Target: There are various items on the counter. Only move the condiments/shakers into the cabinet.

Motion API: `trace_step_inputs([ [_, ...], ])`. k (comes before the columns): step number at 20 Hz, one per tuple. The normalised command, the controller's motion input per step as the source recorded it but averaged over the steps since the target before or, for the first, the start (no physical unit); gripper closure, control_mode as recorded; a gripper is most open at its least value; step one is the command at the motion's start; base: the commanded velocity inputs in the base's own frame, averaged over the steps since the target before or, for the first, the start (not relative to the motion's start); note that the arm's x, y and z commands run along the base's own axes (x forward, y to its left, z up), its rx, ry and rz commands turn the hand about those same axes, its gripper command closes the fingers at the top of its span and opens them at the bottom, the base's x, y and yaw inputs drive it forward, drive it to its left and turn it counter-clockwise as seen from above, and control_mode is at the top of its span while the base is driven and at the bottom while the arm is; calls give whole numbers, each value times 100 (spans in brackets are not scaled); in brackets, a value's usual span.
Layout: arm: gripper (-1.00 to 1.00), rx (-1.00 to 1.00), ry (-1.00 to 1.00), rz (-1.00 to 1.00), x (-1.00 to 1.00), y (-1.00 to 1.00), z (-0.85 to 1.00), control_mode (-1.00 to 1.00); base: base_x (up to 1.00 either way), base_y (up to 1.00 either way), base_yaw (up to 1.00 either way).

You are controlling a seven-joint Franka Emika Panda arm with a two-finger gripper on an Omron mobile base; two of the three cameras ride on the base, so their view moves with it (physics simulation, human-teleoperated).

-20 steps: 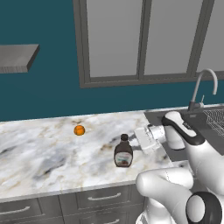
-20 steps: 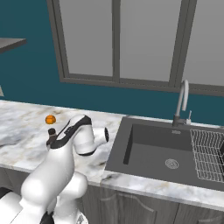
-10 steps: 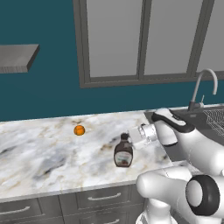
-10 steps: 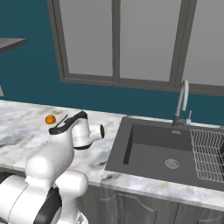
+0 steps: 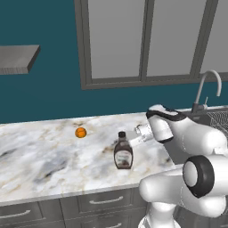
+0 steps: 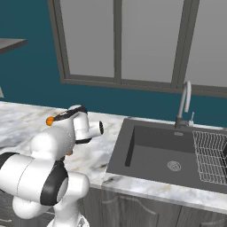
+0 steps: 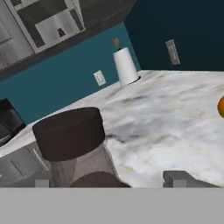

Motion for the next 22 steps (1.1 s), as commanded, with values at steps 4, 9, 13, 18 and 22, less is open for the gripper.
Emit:
trace_step_inputs([
  [4, 100, 0, -12, 0, -23, 0, 28, -100, 0, 0, 0],
  [9, 100, 1, -13, -14, -26, -8, 100, -100, 0, 0, 0],
  [13, 100, 4, -23, -13, -51, -4, 100, -100, 0, 0, 0],
  [18, 100, 6, -15, -10, -44, 18, 60, 100, -34, 29, -9],
  [22, 100, 0, 0, 0, 0, 0, 0, 100, -86, 98, -11],
])
